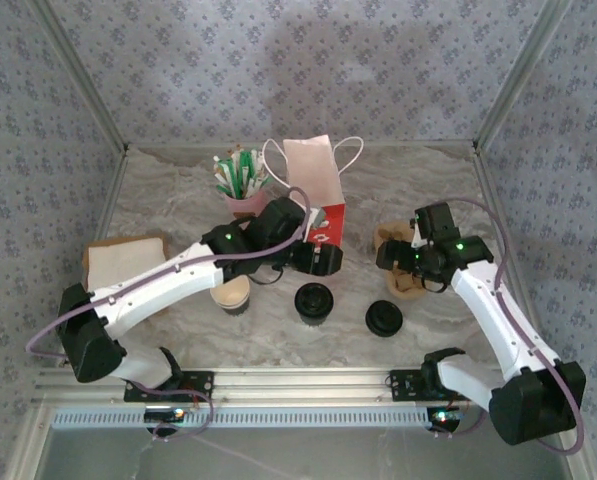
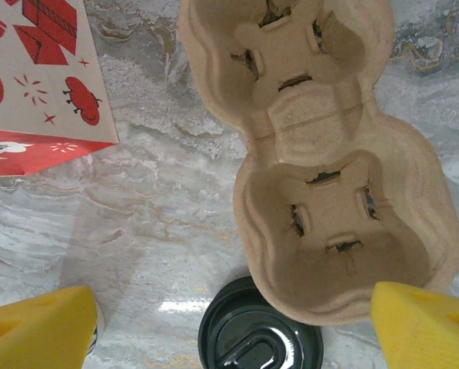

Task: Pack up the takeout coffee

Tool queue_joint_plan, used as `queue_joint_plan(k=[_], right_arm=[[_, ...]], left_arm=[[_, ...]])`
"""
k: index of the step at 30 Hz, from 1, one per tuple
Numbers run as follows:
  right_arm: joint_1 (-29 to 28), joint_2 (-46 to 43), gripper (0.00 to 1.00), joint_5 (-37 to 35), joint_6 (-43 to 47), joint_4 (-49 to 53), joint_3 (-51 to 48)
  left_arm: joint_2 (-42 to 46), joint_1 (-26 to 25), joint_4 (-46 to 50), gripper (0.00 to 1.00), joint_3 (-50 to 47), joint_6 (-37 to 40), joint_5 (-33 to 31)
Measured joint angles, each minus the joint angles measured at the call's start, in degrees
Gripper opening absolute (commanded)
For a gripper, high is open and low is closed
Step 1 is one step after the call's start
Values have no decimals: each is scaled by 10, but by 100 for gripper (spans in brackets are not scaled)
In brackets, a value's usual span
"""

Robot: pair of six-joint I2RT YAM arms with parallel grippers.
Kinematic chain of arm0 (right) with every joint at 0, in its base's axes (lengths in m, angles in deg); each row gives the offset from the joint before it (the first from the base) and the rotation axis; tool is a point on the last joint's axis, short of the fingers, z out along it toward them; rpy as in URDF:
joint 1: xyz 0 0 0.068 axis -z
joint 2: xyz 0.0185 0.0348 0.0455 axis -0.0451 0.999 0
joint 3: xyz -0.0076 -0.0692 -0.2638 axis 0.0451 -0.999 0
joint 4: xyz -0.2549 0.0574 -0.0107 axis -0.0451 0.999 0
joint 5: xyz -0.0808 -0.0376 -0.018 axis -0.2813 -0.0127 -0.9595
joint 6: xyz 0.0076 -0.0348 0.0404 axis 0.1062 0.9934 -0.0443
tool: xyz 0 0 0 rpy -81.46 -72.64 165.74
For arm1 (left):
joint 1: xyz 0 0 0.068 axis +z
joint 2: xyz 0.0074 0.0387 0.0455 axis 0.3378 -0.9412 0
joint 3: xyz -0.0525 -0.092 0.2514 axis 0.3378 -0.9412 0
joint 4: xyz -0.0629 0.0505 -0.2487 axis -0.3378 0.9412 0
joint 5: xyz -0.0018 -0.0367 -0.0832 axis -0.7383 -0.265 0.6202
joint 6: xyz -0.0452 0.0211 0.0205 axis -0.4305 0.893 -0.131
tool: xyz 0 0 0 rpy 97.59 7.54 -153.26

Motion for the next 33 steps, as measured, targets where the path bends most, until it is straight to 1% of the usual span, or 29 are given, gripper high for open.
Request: queue_joint_plan(k=[2, 4, 7, 11, 15, 16, 18, 23, 29, 33], right_arm=[[7, 12, 84, 3, 11, -3, 0], [17, 28, 81, 4, 18, -3, 2], [28, 55, 76, 4, 26, -5, 6], [48, 82, 66, 12, 33, -18, 11], [72, 121, 54, 20, 43, -28, 30], [76, 129, 53, 22, 45, -32, 33], [82, 146, 50, 23, 47, -40, 38], [83, 178, 48, 6, 52, -51, 50], [83, 201, 47, -10, 57, -58, 57], [81, 222, 49, -14, 59, -58, 69]], left_arm=[[0, -21, 5, 81, 8, 0, -14], [-2, -38, 6, 76, 16, -2, -22], [-24, -54, 3, 63, 43, -4, -23], [-95, -56, -14, 48, 85, -1, -8], [-181, -55, -21, 37, 126, 2, 9], [-198, -55, -21, 35, 135, 2, 14], [-233, -53, -22, 32, 154, 3, 23], [-286, -46, -22, 27, 191, 4, 44], [-328, -35, -25, 27, 224, 4, 56], [-344, -31, -26, 27, 232, 4, 56]])
